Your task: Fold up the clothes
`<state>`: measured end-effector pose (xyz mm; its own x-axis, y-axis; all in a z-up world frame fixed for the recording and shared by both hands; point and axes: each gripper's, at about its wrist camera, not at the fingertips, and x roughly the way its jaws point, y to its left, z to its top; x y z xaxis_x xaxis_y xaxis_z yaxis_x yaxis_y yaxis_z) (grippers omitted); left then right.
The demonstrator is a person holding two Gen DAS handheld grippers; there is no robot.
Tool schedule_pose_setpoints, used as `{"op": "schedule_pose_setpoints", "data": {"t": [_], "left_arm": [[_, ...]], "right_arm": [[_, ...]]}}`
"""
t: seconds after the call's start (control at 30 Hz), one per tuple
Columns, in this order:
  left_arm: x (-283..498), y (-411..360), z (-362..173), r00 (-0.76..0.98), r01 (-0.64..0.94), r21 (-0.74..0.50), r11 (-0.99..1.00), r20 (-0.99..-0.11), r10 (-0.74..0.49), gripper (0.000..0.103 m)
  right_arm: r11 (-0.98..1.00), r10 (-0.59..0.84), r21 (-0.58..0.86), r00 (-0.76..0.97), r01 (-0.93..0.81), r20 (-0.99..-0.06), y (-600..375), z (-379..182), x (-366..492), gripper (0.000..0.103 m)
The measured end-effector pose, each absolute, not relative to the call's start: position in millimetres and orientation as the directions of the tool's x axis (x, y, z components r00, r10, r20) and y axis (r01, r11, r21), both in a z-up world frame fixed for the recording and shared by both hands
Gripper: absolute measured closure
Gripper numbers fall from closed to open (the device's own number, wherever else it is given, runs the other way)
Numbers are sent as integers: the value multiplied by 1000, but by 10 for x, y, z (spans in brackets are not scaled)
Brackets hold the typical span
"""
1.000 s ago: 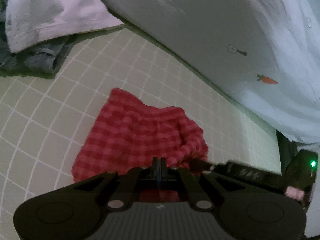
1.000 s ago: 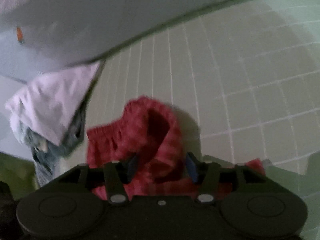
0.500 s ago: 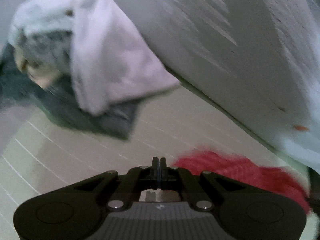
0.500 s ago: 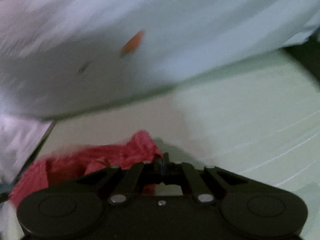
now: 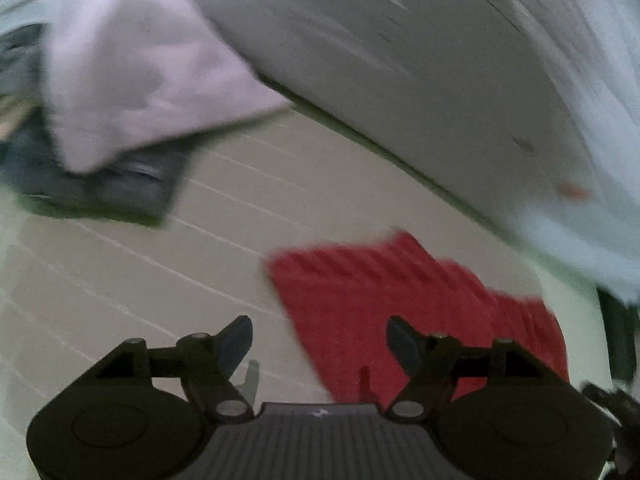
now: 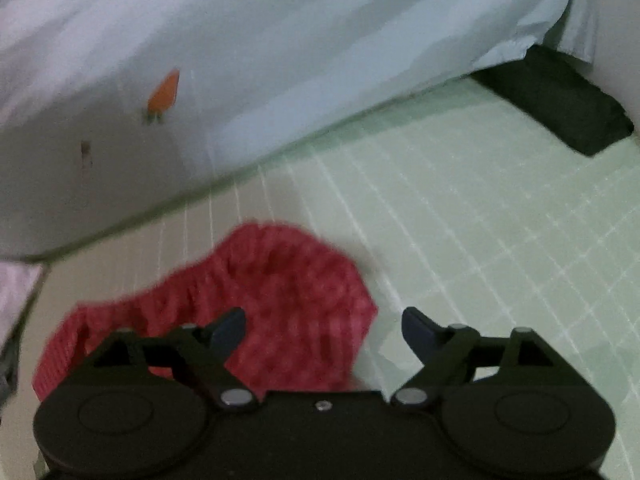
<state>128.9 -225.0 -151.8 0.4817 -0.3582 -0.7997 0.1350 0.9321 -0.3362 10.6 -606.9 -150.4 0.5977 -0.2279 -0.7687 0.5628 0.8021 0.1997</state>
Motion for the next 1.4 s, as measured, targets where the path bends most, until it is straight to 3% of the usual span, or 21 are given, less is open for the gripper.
{"op": "schedule_pose_setpoints", "data": {"t": [0.17,0.27,0.37,0.43,0.53,0.63,0.73,0.77,1.07,1.27,1.4], "left_arm": [[1172,-2816,-1634,383,295,-350,889,-809,-446,29],[1142,-3084,-1770,316,360,-321,876,-841,-438,32],[1122,-3197,-1895,268,384,-307,871,-865,-424,59],[1114,-3164,-1945,251,371,-323,871,-868,-429,87],[1088,-3055,-1948,269,341,-333,879,-862,-431,99],[1043,-2849,-1847,329,289,-337,896,-844,-423,101],[951,-2525,-1692,405,208,-347,915,-821,-403,102],[896,-2392,-1656,432,175,-350,920,-812,-392,102],[422,-1351,-1695,484,-140,-455,879,-806,-340,102],[229,-971,-1762,434,-237,-464,854,-836,-334,101],[224,-859,-1714,411,-242,-458,856,-847,-337,95]], "right_arm": [[812,-174,218,581,541,-795,-5984,-1623,-31,17],[825,-161,206,568,526,-807,-5968,-1692,-75,17],[823,-149,204,548,531,-823,-6006,-1785,-105,17],[814,-146,207,535,543,-832,-6044,-1846,-130,17],[812,-122,223,530,540,-839,-6081,-1914,-153,20],[820,-86,240,526,520,-846,-6094,-1968,-165,39],[842,-54,249,535,478,-843,-6081,-1952,-202,78],[844,-38,261,538,469,-842,-6082,-1941,-229,95],[836,-85,252,569,487,-818,-5988,-1717,-699,101],[816,-121,207,508,540,-853,-5897,-1714,-978,101],[801,-138,173,458,573,-878,-5829,-1748,-1142,101]]}}
